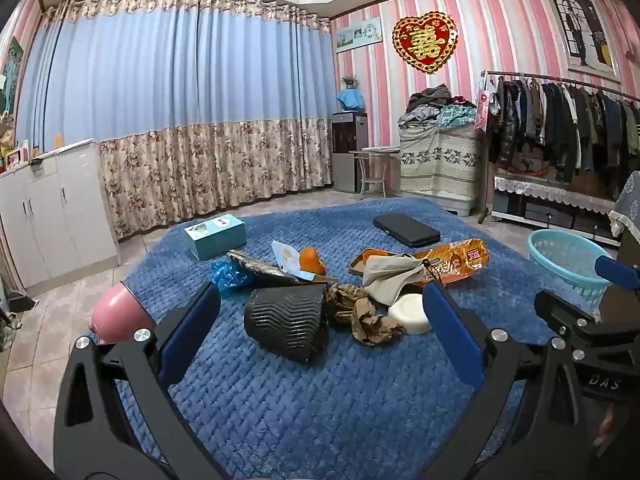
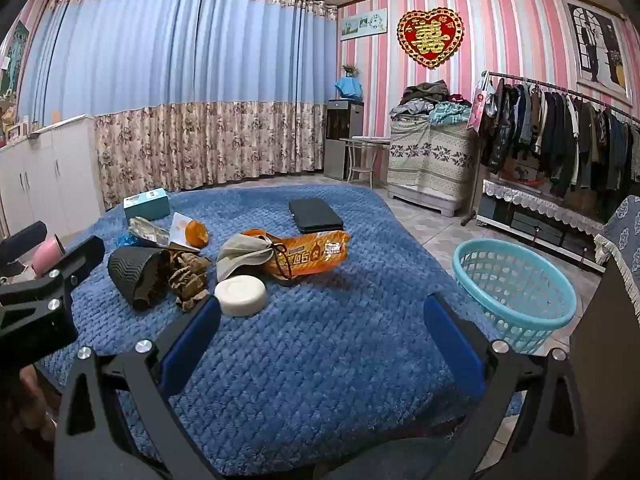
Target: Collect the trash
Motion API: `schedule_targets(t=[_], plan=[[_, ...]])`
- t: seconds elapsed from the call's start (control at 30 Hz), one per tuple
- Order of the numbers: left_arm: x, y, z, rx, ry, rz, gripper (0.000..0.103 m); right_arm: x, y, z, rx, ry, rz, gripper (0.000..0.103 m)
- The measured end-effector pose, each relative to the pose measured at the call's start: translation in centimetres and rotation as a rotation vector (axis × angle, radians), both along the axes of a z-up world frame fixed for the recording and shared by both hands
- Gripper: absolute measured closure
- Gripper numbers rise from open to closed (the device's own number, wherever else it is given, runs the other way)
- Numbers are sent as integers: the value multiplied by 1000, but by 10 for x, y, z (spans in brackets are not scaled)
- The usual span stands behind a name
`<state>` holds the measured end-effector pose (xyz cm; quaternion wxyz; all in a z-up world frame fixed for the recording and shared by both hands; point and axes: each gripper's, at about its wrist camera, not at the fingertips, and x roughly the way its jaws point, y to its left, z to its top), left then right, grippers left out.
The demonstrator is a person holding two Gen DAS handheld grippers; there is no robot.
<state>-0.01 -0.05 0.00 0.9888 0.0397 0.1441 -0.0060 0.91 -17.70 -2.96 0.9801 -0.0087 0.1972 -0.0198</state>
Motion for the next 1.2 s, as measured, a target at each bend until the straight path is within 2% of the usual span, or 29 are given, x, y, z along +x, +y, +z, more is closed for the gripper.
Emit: schedule_targets(t=[0.17,1.2], plan=[[6,5,-3,-41,28,4,5,0,0,0,-1,3,0,4],[8,15,5,-34,17,18,5,-4,-2,0,-1,-3,-3,4]])
